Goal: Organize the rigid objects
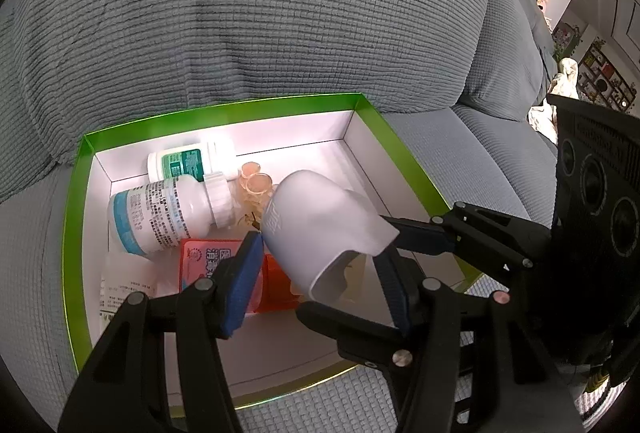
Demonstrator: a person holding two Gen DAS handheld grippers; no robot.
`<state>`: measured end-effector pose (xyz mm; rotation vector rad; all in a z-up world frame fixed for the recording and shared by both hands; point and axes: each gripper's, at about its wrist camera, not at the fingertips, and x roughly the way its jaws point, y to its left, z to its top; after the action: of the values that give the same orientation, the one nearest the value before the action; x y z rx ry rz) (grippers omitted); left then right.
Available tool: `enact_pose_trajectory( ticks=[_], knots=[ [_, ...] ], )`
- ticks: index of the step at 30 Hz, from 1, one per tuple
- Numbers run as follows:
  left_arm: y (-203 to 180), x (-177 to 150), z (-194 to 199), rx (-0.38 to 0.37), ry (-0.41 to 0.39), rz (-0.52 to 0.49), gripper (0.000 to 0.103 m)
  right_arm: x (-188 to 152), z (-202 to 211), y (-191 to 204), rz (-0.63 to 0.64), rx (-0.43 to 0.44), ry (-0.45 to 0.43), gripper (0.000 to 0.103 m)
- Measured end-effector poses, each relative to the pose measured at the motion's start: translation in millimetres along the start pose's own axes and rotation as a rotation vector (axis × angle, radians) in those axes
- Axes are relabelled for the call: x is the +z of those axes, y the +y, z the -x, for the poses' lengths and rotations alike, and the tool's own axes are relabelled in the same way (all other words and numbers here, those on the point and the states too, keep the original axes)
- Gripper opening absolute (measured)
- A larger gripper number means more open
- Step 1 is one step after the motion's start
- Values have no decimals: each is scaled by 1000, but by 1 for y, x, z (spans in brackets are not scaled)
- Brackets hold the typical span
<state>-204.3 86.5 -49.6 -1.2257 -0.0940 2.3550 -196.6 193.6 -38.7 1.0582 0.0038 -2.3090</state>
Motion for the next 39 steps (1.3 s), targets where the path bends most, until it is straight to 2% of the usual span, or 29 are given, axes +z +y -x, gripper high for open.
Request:
enact_pose_trajectory(
  ticks=[17,22,27,30,34,39],
  knots=[
    [13,6,6,67,1,30,56,9,-7,10,11,-21,25,66],
    [12,6,9,98,-1,25,62,11,-8,13,13,-28,31,66],
    [6,4,18,168,-21,-5,75,11,-3,16,22,-53,33,66],
    [4,4,27,191,-36,-16,79,10,4,15,19,-88,36,72],
    [2,1,37,224,-58,-29,82,8,17,15,21,-128,35,78],
    [1,-3,51,260,-77,-33,84,6,35,18,30,-185,25,80]
  ],
)
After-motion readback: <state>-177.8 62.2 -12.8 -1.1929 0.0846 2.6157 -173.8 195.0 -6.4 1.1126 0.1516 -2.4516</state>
